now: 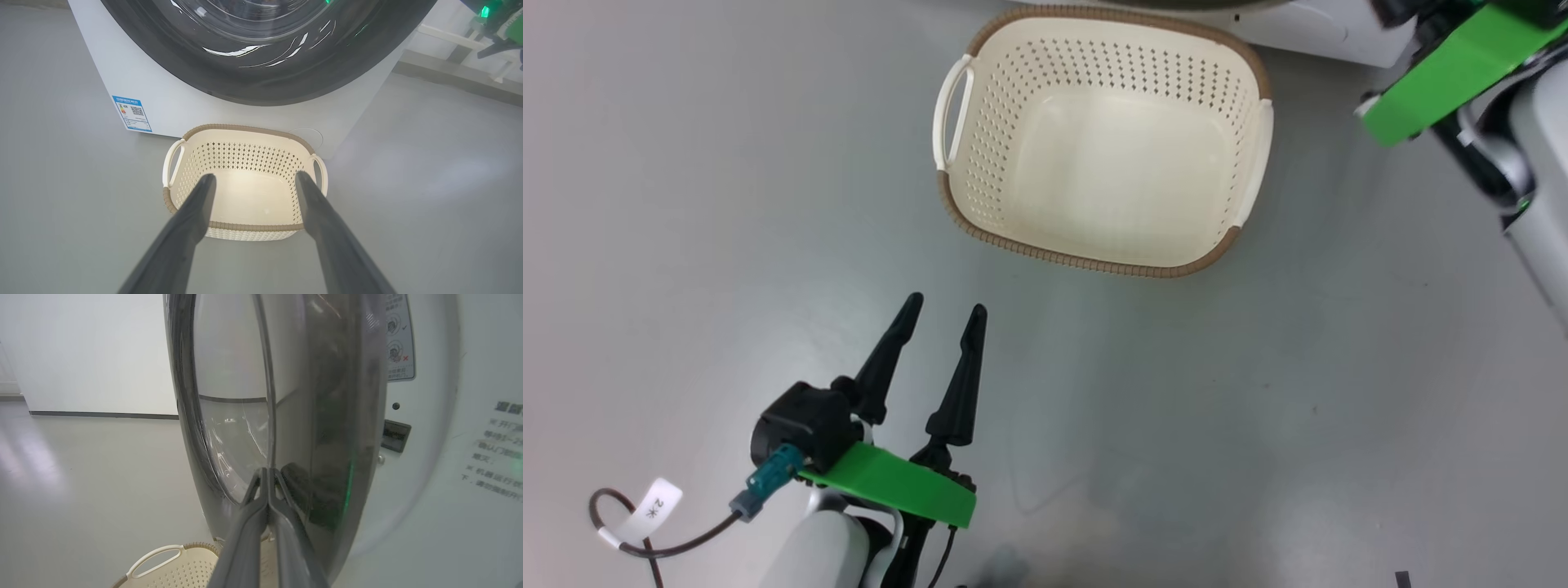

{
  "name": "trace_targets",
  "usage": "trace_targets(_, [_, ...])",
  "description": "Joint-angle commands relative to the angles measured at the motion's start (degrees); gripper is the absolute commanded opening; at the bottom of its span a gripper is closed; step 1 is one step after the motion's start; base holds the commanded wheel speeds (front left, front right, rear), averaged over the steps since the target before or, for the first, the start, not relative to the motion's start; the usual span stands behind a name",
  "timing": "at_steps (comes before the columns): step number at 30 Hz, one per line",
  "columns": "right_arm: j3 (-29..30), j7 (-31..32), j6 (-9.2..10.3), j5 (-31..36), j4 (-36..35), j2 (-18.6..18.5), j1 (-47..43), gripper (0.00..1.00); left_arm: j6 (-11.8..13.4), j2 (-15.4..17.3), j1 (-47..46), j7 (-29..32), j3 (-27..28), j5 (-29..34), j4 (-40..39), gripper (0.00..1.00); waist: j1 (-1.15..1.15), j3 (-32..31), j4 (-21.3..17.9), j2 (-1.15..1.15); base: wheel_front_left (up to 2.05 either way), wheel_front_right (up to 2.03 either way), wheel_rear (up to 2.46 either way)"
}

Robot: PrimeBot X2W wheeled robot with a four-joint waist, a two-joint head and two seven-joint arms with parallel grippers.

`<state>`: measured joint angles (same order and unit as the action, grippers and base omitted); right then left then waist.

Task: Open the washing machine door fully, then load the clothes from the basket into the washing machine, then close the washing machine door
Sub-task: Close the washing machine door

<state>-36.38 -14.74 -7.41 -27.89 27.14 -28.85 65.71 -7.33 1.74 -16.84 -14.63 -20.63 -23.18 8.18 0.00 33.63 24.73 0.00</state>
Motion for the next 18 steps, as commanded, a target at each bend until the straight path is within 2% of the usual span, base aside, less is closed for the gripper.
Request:
trace_targets(1, [0.25, -0.26, -0.08, -0.22, -0.71, 0.17, 0.39, 0.00, -0.15, 1.14, -0.68, -0.37, 1.53, -0.46, -1.43, 1.00, 0.00, 0.92, 0.74, 0.00, 0.00, 0.00, 0.00])
trace_targets(18, [-0.12, -0.26, -0.08, 0.73, 6.69, -3.48, 13.84, 0.00, -0.15, 1.14, -2.15, -0.37, -1.07, -3.64, -1.89, 1.00, 0.00, 4.41, 3.85, 0.00, 0.00, 0.00, 0.00])
